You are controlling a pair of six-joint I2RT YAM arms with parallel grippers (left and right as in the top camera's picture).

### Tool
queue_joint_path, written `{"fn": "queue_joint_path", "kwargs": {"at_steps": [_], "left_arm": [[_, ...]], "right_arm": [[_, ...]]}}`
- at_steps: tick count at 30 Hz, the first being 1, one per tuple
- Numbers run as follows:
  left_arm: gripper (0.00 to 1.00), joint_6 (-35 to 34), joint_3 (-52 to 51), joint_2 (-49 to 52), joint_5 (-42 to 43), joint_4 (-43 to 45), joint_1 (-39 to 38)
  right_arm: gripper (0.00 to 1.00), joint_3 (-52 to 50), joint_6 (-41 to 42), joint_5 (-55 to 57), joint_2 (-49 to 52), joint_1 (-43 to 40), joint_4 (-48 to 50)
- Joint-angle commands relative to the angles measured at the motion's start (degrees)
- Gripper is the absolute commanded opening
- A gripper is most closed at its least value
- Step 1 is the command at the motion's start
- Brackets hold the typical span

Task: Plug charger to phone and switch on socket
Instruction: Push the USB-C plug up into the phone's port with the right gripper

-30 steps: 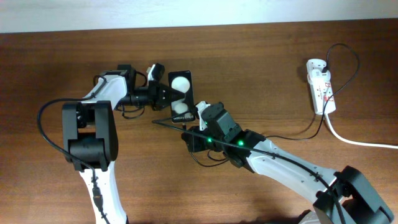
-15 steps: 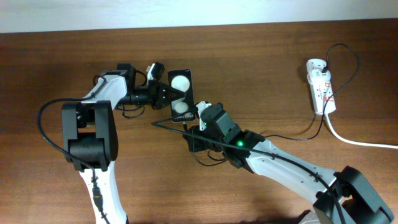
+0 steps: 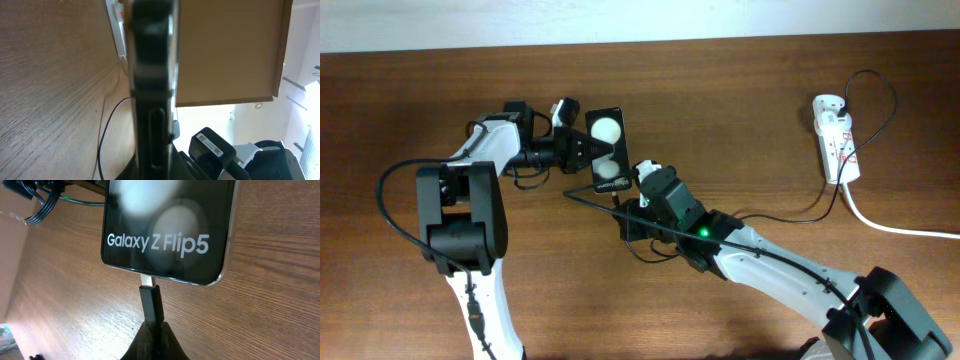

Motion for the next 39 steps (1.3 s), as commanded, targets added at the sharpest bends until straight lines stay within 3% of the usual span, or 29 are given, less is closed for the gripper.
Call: {"fn": "queue_joint_path", "kwargs": {"at_steps": [1,10,17,39], "left_arm": [[0.0,0.09,-0.13,0.2,-0.02,-0.72,-0.72],[0.0,0.09,-0.13,0.2,-0.22,-0.72,-0.72],[0.0,0.09,-0.13,0.2,-8.5,0.94,-0.72],[0.0,0.09,-0.13,0.2,-5.42,0.5,-0.72]], "right_arm": [[0.04,2.29,1.79,6.56,0.09,-1.2,3.19],[0.04,2.29,1.77,6.56,0.09,-1.22,6.36],[0.04,2.27,1.75,6.6,0.09,-1.22,4.79],[0.04,2.27,1.77,12.87,1.4,-1.27,9.68]]}}
